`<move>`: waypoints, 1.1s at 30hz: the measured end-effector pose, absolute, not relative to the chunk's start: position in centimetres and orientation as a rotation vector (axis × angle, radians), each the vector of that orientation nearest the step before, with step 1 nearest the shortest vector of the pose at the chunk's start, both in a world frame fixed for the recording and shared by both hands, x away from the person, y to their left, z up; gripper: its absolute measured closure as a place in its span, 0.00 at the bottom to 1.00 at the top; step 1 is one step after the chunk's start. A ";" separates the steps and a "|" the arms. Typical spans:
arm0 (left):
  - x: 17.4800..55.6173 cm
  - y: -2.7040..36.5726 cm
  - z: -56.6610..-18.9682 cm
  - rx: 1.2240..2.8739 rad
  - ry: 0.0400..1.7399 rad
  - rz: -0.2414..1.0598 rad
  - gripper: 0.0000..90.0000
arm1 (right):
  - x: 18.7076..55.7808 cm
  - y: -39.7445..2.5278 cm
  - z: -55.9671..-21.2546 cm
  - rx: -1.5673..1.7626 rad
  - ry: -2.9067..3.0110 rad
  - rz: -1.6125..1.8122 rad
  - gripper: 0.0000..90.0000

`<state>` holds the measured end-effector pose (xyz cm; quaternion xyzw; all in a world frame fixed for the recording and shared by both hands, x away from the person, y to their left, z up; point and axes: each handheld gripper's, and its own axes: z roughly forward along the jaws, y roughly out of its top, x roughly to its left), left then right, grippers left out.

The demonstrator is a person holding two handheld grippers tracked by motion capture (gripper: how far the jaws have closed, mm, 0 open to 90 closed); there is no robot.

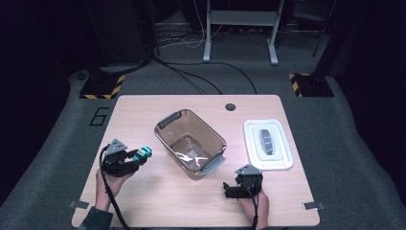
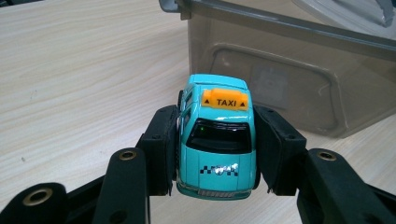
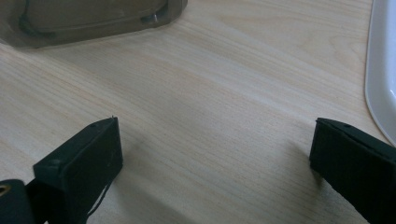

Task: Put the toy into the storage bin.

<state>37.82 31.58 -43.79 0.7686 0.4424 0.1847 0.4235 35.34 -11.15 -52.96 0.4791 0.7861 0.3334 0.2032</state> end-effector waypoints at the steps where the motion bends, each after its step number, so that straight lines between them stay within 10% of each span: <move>1: 37.9 31.6 -43.5 1.932 1.104 0.464 0.58 | 35.3 -11.1 -53.0 1.337 2.193 0.930 0.02; 33: 39.3 31.5 -36.7 1.975 1.014 0.516 0.58 | 35.3 -11.1 -53.0 1.336 2.194 0.930 0.02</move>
